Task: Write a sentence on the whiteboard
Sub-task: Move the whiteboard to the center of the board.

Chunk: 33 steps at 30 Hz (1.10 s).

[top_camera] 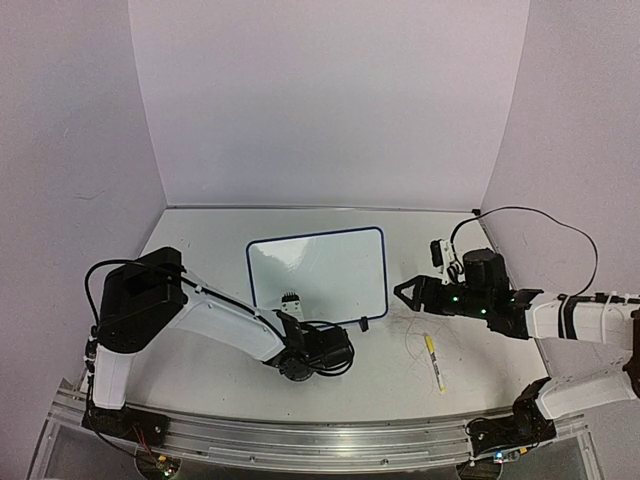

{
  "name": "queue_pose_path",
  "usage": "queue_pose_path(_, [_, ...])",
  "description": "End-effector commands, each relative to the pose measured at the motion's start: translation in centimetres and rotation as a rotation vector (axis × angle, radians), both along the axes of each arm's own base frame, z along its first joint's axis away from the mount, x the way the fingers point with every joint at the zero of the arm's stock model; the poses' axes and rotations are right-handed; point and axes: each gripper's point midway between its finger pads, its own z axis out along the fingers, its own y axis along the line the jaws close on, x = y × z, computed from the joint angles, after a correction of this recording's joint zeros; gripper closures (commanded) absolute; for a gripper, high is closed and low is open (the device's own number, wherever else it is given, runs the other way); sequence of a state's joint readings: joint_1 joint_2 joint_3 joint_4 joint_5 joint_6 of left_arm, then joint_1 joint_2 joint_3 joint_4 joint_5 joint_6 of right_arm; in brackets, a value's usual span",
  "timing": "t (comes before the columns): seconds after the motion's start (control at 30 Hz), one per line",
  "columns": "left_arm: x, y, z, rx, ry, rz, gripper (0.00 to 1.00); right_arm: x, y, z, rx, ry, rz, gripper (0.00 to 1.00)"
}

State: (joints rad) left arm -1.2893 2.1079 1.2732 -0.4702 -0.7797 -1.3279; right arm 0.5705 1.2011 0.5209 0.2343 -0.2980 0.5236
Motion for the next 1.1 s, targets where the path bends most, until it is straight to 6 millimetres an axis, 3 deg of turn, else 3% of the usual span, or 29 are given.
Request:
queue_pose_path(0.0, [-0.8,-1.7,0.2,-0.044,0.016,-0.037,0.92,0.1,-0.2,0.6,0.0,-0.025,-0.012,0.29])
queue_pose_path(0.13, [-1.2,-1.7,0.7,-0.037,0.017,-0.062,0.7,0.0,-0.4,0.7,0.002,-0.023,-0.022,0.28])
queue_pose_path(0.37, [-2.2,-2.0,2.7,-0.027,-0.019,-0.121,0.63,-0.2,-0.8,0.4,-0.008,-0.015,-0.033,0.29])
queue_pose_path(0.5, [-3.1,-1.7,4.1,-0.019,-0.034,-0.165,0.49,-0.6,-0.7,-0.3,-0.042,-0.014,-0.015,0.29])
queue_pose_path(0.6, [-3.6,-0.6,5.2,-0.05,-0.023,-0.168,0.35,-1.1,0.0,-1.0,-0.106,-0.017,0.01,0.28])
queue_pose_path(0.73, [-4.7,0.0,6.4,-0.065,0.002,-0.224,0.26,-2.5,2.6,-2.6,-0.237,-0.011,0.061,0.3])
queue_pose_path(0.93, [-5.6,0.1,10.9,-0.072,-0.094,-0.356,0.24,-2.9,5.7,-5.8,-0.445,0.001,0.063,0.36])
queue_pose_path(1.07, [-4.9,1.2,16.0,-0.148,-0.251,-0.389,0.23,-2.0,7.1,-7.1,-0.519,-0.021,0.025,0.43])
